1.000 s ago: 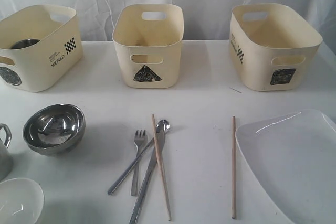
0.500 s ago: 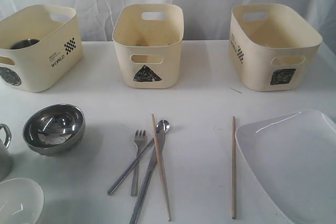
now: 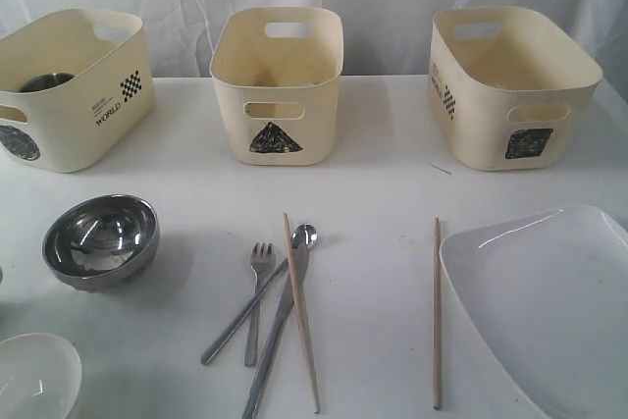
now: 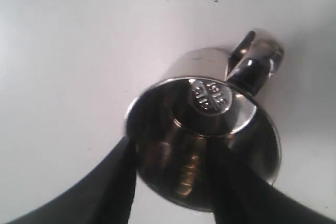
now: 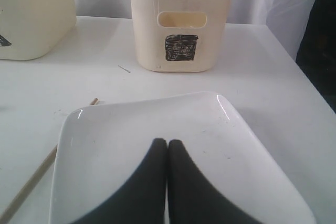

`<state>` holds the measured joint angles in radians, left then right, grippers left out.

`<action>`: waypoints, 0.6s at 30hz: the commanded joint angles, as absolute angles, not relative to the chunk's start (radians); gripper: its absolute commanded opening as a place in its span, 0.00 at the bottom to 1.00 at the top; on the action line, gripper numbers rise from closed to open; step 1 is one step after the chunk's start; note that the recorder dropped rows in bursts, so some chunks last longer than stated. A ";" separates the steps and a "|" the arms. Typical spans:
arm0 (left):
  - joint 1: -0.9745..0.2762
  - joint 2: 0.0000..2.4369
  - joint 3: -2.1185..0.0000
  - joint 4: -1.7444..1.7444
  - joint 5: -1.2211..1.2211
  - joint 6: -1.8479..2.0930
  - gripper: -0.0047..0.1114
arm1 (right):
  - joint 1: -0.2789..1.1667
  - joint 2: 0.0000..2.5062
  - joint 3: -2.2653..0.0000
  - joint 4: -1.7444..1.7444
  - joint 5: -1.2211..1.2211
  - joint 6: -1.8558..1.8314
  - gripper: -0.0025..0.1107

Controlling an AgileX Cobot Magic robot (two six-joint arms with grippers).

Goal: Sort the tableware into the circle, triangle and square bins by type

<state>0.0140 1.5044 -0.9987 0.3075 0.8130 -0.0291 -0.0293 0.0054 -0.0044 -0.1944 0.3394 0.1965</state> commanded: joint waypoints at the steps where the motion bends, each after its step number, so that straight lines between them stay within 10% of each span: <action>1: 0.018 1.430 -0.988 0.444 0.774 -0.146 0.45 | -0.041 0.000 0.000 -0.203 0.336 0.197 0.02; 18: 0.058 1.606 -0.899 0.348 0.678 -0.155 0.66 | -0.041 0.000 0.000 -0.203 0.336 0.197 0.02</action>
